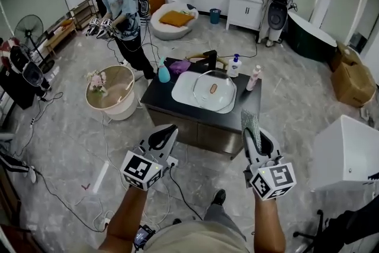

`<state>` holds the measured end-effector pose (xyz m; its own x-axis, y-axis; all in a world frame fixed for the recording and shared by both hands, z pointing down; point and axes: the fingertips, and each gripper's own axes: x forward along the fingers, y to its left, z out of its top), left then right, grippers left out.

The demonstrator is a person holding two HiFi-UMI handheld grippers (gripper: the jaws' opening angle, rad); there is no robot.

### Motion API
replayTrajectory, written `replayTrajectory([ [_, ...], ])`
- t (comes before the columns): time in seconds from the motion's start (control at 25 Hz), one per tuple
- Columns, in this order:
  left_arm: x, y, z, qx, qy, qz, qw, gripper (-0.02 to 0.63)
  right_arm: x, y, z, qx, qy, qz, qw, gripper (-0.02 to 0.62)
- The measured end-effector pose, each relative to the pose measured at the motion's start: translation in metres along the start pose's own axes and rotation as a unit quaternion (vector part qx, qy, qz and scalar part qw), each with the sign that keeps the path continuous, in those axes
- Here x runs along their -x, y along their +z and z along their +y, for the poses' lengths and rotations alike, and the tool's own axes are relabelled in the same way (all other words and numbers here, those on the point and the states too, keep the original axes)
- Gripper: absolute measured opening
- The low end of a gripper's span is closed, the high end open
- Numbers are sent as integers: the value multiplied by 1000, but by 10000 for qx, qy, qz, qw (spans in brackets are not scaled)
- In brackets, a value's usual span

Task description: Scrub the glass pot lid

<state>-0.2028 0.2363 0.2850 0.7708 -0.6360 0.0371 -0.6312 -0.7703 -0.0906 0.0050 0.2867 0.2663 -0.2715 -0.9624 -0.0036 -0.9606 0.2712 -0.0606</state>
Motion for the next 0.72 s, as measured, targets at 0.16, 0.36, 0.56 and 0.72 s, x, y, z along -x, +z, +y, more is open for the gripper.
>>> replayTrajectory([
  [0.16, -59, -5, 0, 26, 131, 100, 9999, 29, -35, -4, -52, -71, 210, 72, 9997, 84],
  [0.36, -118, 1, 3, 34, 292, 129, 9995, 29, -66, 3, -107, -66, 388, 64, 9992, 83],
  [0.56, -162, 5, -2, -24, 374, 179, 9991, 29, -84, 5, -152, -129, 486, 61, 9987, 84],
  [0.72, -192, 3, -7, -63, 404, 268, 9988, 29, -94, 4, -178, -182, 577, 35, 9982, 84],
])
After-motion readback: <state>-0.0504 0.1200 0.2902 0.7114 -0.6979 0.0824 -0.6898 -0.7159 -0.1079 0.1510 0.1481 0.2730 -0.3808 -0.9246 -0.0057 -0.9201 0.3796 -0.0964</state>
